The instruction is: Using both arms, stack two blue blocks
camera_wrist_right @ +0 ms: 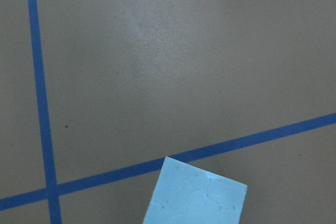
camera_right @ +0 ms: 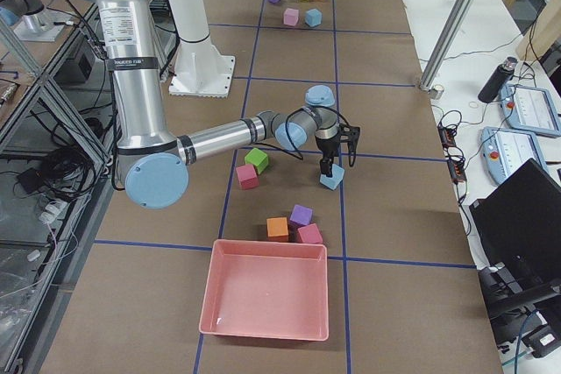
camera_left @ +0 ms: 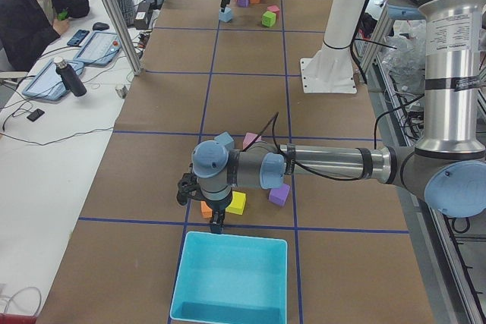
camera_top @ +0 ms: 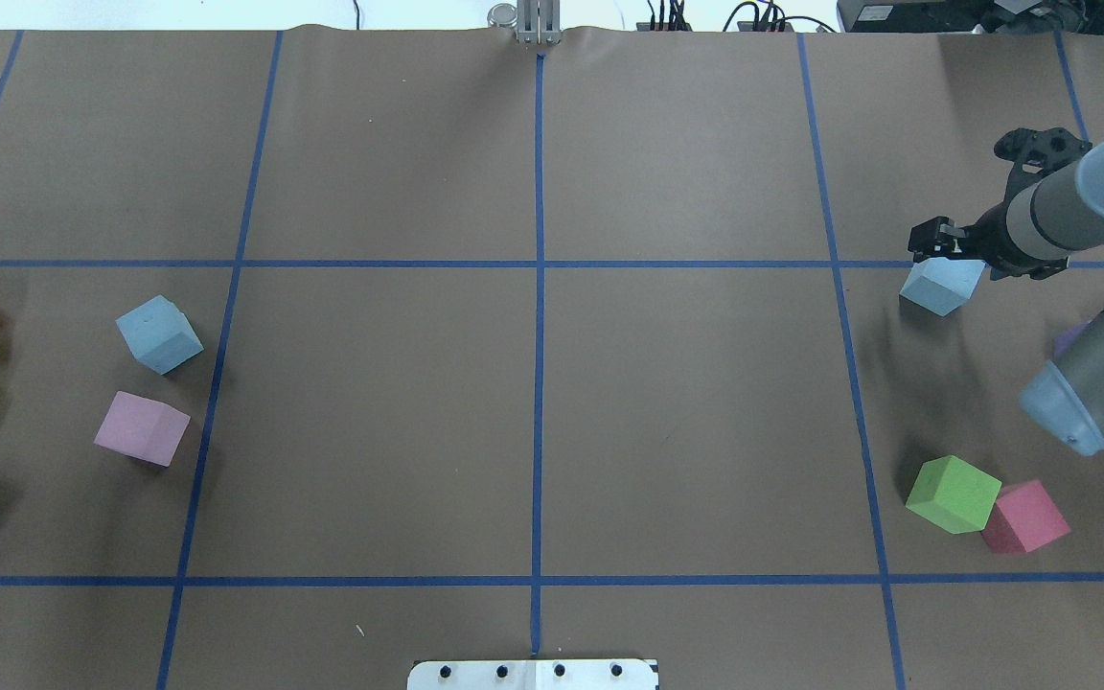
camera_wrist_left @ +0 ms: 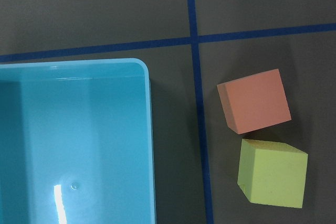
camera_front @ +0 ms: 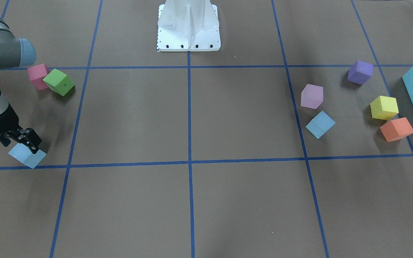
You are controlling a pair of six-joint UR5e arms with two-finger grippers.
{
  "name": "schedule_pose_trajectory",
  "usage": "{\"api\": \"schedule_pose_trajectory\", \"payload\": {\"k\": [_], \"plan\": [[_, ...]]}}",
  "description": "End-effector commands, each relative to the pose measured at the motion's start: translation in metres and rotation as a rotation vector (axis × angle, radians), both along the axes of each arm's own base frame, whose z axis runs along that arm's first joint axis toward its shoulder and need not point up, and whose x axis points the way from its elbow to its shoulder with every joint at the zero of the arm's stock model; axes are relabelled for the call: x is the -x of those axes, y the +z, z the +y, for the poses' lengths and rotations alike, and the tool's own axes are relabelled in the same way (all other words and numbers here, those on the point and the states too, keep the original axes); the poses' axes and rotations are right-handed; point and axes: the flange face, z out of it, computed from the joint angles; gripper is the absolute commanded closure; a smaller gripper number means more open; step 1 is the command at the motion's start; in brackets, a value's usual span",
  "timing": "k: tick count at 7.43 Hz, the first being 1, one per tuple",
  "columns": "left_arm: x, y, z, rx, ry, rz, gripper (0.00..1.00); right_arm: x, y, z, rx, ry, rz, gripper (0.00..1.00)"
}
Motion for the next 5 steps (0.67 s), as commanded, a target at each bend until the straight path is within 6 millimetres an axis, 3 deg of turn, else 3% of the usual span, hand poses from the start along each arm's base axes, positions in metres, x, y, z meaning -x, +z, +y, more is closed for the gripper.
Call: {"api": "schedule_pose_trajectory", "payload": {"k": [1, 4, 5], "plan": [[0.000, 0.000, 0.000, -0.001, 0.001, 0.001, 0.01, 0.004, 0.008, -0.003, 0.022, 0.027, 0.011, 0.00], [0.000, 0.000, 0.000, -0.002, 0.002, 0.001, 0.01, 0.019, 0.005, -0.004, 0.026, 0.034, 0.010, 0.00], [0.000, 0.000, 0.000, -0.002, 0.002, 0.001, 0.01, 0.019, 0.015, -0.006, 0.030, 0.042, 0.034, 0.00]]}}
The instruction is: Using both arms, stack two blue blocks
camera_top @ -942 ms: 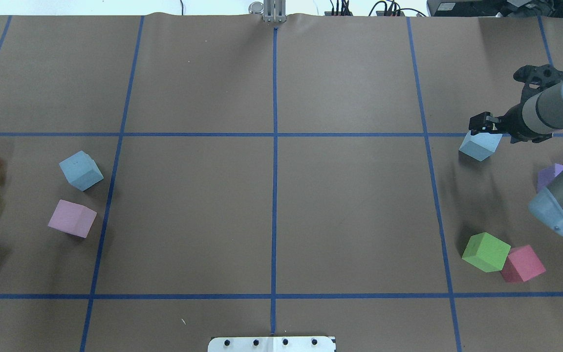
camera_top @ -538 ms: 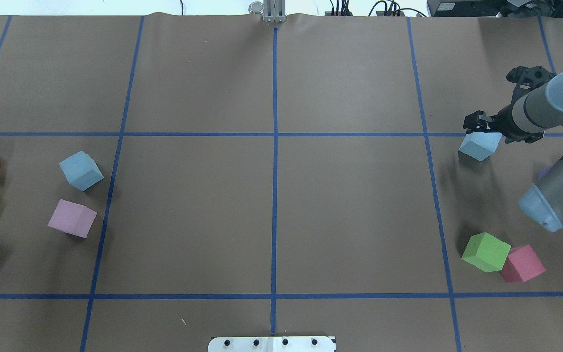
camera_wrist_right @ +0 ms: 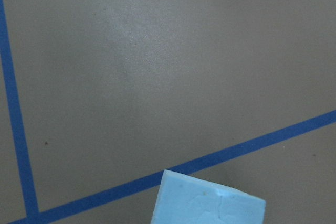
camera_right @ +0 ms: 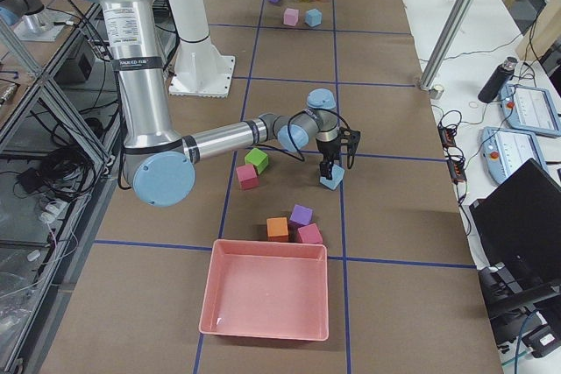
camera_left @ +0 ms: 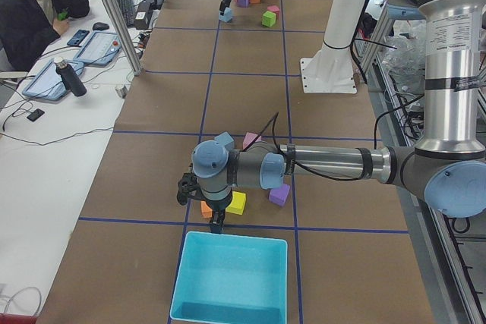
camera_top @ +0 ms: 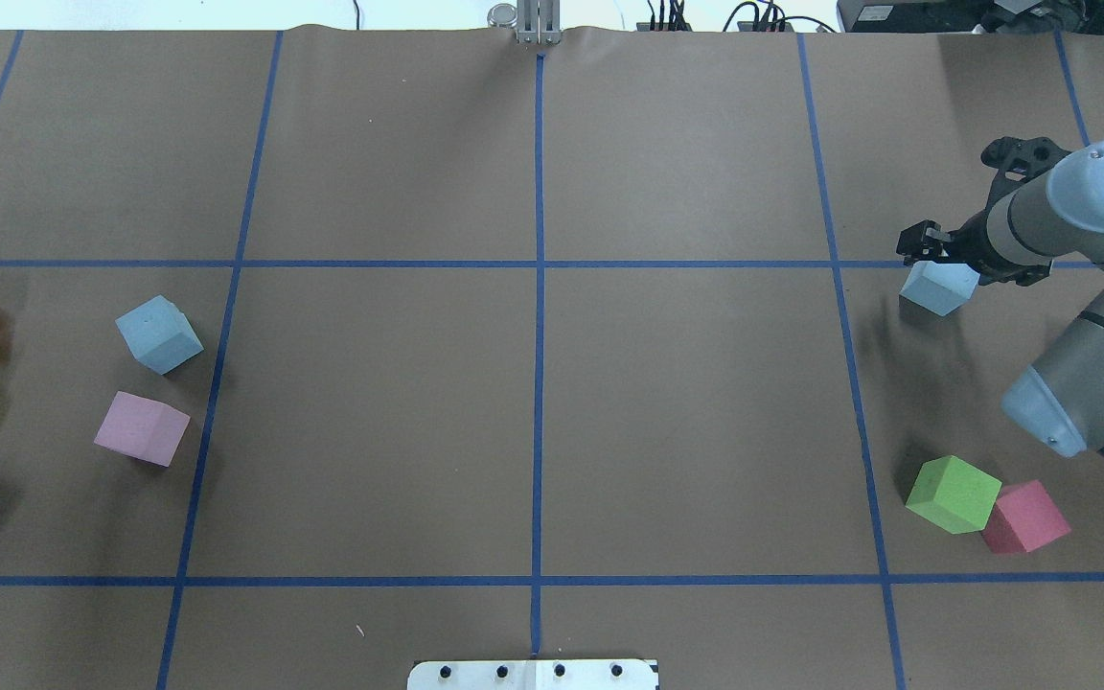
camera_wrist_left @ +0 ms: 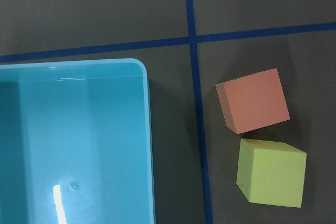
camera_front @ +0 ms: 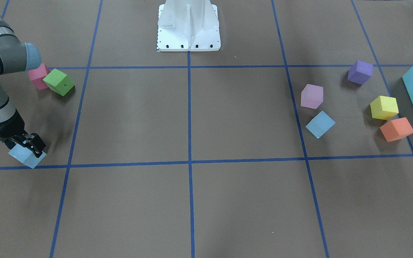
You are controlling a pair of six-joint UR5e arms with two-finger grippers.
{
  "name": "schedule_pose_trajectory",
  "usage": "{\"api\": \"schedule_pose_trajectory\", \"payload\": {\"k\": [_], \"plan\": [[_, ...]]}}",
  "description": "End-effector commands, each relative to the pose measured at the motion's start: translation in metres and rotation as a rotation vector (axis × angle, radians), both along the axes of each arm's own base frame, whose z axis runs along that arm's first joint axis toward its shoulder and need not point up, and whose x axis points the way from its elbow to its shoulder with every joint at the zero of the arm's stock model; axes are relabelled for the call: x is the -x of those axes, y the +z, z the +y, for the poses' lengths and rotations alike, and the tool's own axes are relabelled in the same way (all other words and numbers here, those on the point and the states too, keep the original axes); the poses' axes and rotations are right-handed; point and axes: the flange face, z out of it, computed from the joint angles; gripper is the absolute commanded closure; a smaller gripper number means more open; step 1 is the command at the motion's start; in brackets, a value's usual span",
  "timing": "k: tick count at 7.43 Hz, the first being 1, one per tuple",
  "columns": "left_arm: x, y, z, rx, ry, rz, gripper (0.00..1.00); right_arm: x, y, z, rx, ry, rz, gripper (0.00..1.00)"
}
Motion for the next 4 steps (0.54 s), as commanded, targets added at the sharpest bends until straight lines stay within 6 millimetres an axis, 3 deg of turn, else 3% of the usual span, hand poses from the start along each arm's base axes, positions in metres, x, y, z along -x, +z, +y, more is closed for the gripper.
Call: {"api": "schedule_pose_trajectory", "payload": {"k": [1, 4], "plan": [[0.0000, 0.0000, 0.0000, 0.000, 0.000, 0.000, 0.01, 0.0044, 0.0124, -0.0015, 0.009, 0.005, 0.028, 0.00], [0.0000, -0.0007, -0.0007, -0.002, 0.000, 0.000, 0.01, 0.0124, 0.0199, 0.0009, 0.006, -0.012, 0.048, 0.01]]}}
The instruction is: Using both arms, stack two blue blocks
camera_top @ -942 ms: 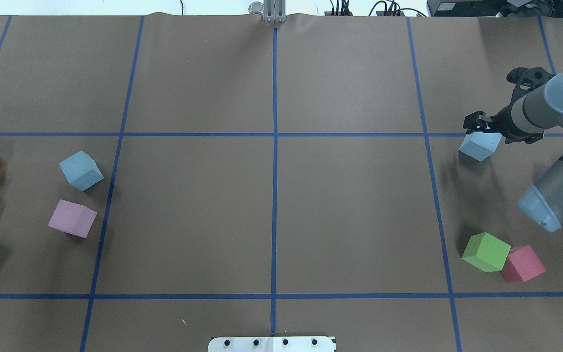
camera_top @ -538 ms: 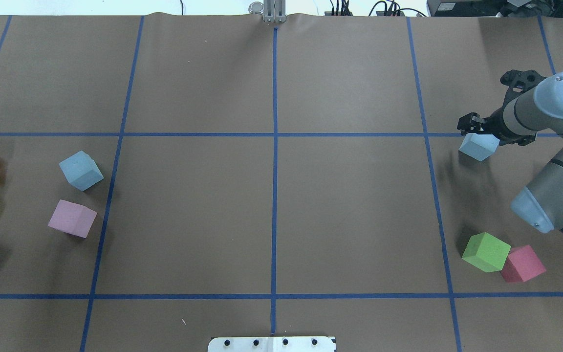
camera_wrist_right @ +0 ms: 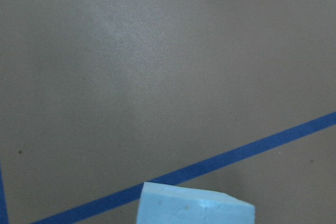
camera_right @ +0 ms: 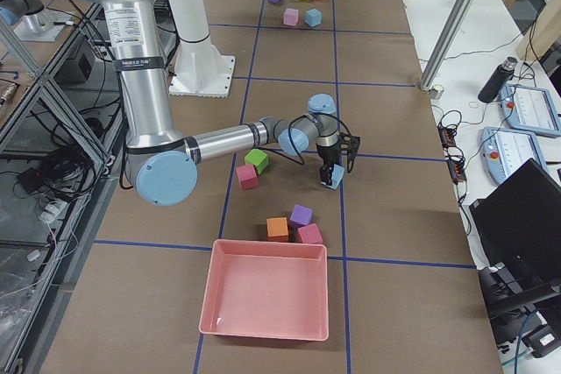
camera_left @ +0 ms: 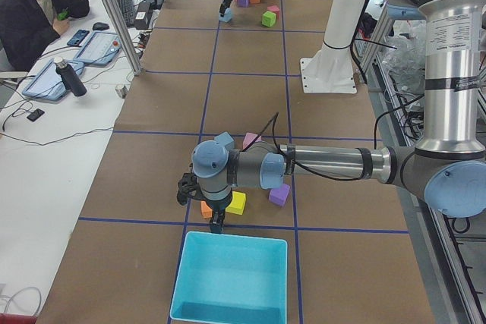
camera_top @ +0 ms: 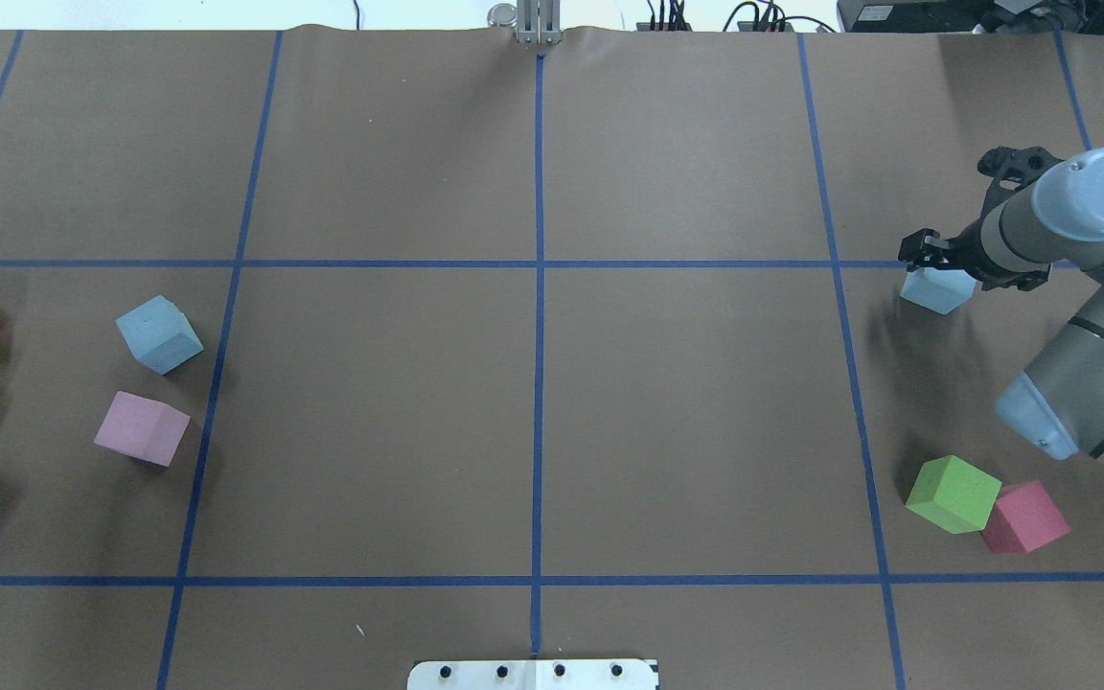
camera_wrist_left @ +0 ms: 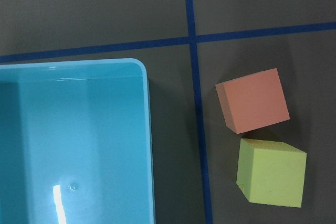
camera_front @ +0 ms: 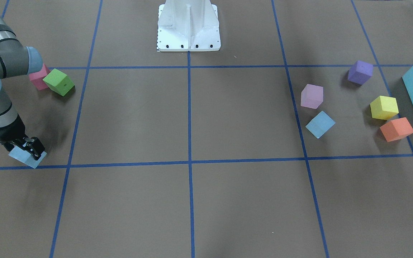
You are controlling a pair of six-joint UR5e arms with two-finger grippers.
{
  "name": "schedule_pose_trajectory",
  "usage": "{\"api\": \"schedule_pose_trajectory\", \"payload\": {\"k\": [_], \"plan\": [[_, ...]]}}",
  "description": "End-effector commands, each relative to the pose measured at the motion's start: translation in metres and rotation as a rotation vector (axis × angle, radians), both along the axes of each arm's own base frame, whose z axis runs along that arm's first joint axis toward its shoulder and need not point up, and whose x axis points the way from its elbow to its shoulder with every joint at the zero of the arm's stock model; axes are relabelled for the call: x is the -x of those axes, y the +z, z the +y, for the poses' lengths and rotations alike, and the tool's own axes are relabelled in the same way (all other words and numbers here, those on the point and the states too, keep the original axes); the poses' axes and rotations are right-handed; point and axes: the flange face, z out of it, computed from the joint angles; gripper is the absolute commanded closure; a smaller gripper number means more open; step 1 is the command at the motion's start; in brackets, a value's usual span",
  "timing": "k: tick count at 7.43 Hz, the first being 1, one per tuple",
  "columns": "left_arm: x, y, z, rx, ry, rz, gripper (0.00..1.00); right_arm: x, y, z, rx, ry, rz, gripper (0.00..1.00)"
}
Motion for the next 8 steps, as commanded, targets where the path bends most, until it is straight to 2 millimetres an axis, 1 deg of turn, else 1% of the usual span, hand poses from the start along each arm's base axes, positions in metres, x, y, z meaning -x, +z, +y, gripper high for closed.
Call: {"api": "schedule_pose_trajectory", "payload": {"k": [1, 2, 3, 4, 5, 6, 7, 8], "plan": [[0.000, -0.001, -0.001, -0.001, 0.000, 0.000, 0.01, 0.014, -0.001, 0.004, -0.017, -0.018, 0.016, 0.00], [0.000, -0.001, -0.001, -0.002, 0.001, 0.000, 0.01, 0.015, -0.004, 0.002, -0.029, -0.005, 0.025, 0.01], [0.000, -0.001, -0.001, -0.002, 0.001, 0.000, 0.01, 0.016, -0.006, 0.001, -0.031, 0.014, 0.035, 0.26], [0.000, 0.001, 0.000, 0.001, 0.001, 0.001, 0.01, 0.015, -0.006, 0.002, -0.033, 0.009, 0.033, 0.79], [0.000, 0.001, 0.000, 0.001, 0.001, 0.000, 0.01, 0.014, -0.017, 0.002, -0.048, 0.017, 0.018, 0.91], [0.000, 0.001, 0.000, 0.001, 0.001, 0.000, 0.01, 0.013, -0.039, 0.005, -0.071, 0.010, -0.012, 1.00], [0.000, 0.001, 0.000, 0.001, 0.001, 0.000, 0.01, 0.012, -0.058, 0.006, -0.108, 0.008, -0.037, 1.00], [0.000, 0.002, 0.000, 0.002, 0.001, 0.000, 0.01, 0.033, -0.095, 0.012, -0.173, -0.022, -0.077, 1.00]]}}
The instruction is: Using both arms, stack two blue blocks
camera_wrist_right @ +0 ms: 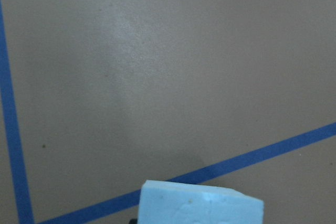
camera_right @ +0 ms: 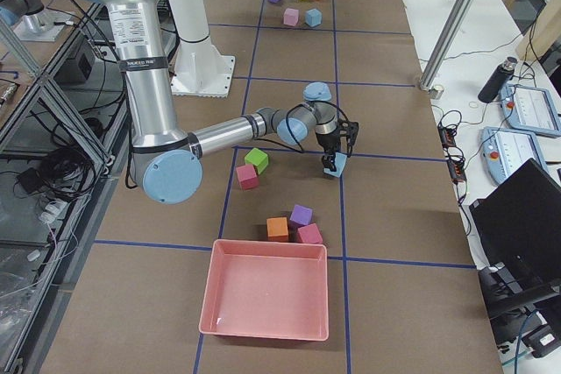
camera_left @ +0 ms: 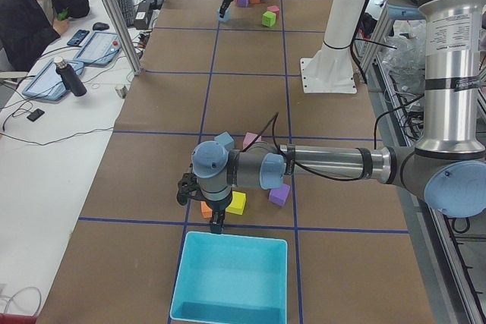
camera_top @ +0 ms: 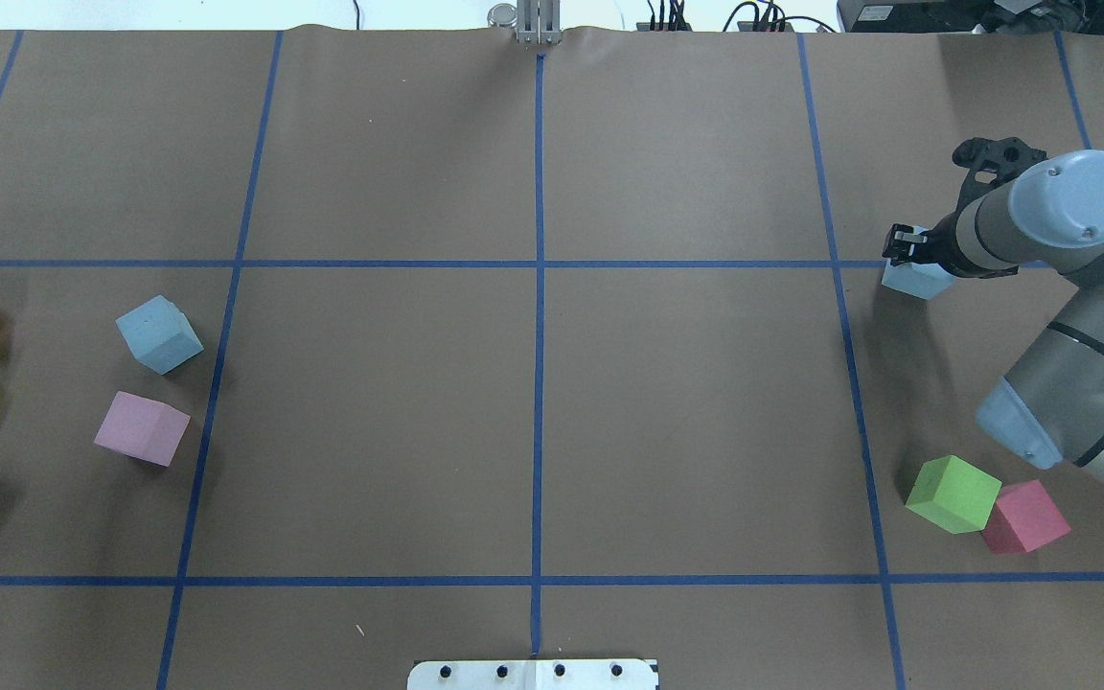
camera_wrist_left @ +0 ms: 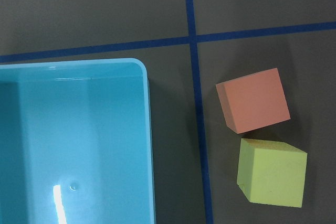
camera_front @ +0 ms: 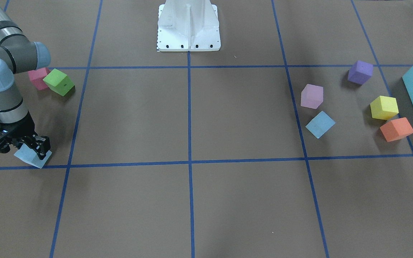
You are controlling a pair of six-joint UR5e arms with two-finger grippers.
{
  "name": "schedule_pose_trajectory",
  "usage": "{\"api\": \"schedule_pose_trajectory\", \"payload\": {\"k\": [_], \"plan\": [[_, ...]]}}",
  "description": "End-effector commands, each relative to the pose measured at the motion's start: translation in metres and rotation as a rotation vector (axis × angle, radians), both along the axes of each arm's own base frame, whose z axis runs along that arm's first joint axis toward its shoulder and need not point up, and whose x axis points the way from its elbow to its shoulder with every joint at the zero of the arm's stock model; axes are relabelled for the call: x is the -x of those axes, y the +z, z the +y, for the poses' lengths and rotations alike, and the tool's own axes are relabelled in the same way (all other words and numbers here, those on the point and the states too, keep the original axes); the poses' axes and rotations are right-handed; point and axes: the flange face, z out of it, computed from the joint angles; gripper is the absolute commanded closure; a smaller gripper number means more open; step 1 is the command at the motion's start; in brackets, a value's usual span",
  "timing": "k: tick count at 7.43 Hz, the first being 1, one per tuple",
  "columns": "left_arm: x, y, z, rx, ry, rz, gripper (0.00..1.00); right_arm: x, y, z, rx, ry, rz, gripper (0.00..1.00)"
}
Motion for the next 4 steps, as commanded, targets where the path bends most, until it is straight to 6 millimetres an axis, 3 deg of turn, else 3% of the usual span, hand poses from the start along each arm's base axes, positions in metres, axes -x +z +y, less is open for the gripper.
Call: {"api": "schedule_pose_trajectory", "payload": {"k": [1, 2, 3, 4], "plan": [[0.000, 0.001, 0.000, 0.003, 0.000, 0.000, 0.01, 0.054, -0.092, 0.002, -0.141, -0.060, -0.095, 1.00], [0.000, 0.002, 0.000, 0.004, 0.000, -0.002, 0.01, 0.087, -0.159, -0.002, -0.202, -0.077, -0.177, 1.00], [0.000, 0.003, 0.000, 0.006, 0.000, 0.000, 0.01, 0.117, -0.197, 0.012, -0.224, -0.106, -0.234, 1.00], [0.000, 0.003, 0.000, 0.006, 0.000, -0.002, 0.01, 0.135, -0.220, 0.024, -0.205, -0.104, -0.278, 1.00]]}}
